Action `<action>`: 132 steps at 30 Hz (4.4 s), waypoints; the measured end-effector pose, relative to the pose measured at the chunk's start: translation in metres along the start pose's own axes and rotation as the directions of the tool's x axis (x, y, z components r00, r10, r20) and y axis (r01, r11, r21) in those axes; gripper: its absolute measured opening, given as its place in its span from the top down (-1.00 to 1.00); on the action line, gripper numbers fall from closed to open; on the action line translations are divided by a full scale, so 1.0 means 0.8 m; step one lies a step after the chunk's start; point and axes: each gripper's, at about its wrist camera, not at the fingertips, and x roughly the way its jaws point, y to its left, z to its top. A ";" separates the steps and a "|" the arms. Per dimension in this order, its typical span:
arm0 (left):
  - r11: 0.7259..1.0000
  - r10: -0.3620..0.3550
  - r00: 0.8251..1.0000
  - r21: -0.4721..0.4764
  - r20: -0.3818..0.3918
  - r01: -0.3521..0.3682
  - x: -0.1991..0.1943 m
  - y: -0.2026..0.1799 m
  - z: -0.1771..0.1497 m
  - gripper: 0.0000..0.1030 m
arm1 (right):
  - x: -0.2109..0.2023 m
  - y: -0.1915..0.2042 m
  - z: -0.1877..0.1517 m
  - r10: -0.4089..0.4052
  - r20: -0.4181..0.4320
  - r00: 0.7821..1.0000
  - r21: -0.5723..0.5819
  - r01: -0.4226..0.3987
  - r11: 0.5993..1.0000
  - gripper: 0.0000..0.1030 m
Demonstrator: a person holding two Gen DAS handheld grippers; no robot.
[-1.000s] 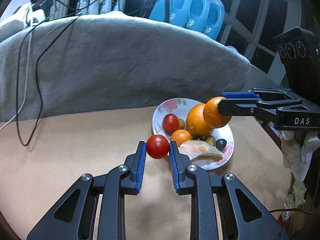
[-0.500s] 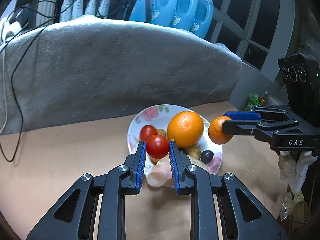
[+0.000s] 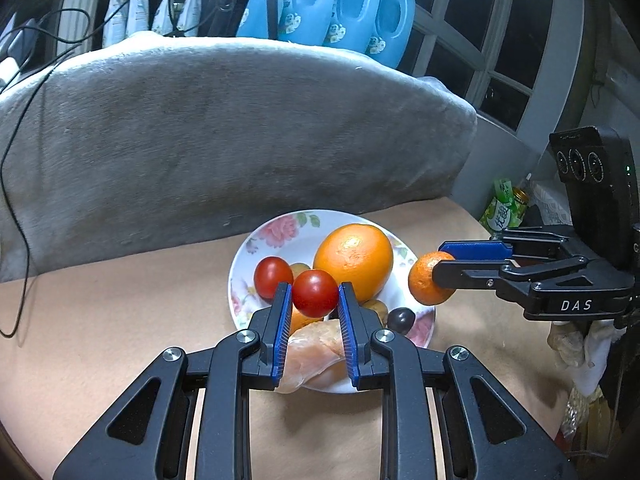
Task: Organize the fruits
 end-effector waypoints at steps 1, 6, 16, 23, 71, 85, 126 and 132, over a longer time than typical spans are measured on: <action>1.000 -0.001 1.000 0.002 -0.001 0.001 0.001 -0.001 0.000 0.58 | 0.000 -0.001 -0.001 0.001 -0.001 1.000 0.003 -0.001 1.000 0.33; 1.000 -0.003 1.000 0.008 -0.005 0.003 0.002 -0.003 0.000 0.58 | 0.005 -0.003 -0.004 0.006 -0.008 1.000 0.013 -0.006 1.000 0.33; 1.000 0.003 1.000 0.007 -0.007 -0.003 0.002 -0.003 0.001 0.58 | 0.010 -0.003 -0.007 0.014 -0.015 1.000 0.014 -0.013 1.000 0.30; 1.000 0.011 1.000 0.003 -0.006 -0.011 0.005 -0.001 0.000 0.58 | 0.010 -0.002 -0.007 0.014 -0.012 1.000 0.010 -0.014 1.000 0.30; 0.997 0.073 0.997 -0.018 0.028 -0.073 -0.022 -0.010 0.005 -0.60 | -0.027 0.021 -0.029 -0.177 0.077 0.981 -0.013 0.179 0.984 -0.69; 0.996 0.087 0.994 -0.015 0.061 -0.086 -0.053 -0.026 -0.006 -0.60 | -0.059 0.041 -0.039 -0.233 0.137 0.963 -0.003 0.235 0.972 -0.69; 0.974 0.220 0.968 -0.077 0.124 -0.212 -0.128 -0.055 -0.063 -0.69 | -0.123 0.080 -0.087 -0.374 0.294 0.880 0.145 0.346 0.927 -1.00; 0.975 0.218 0.968 -0.073 0.127 -0.210 -0.128 -0.058 -0.061 -0.69 | -0.122 0.079 -0.087 -0.372 0.288 0.882 0.146 0.344 0.928 -1.00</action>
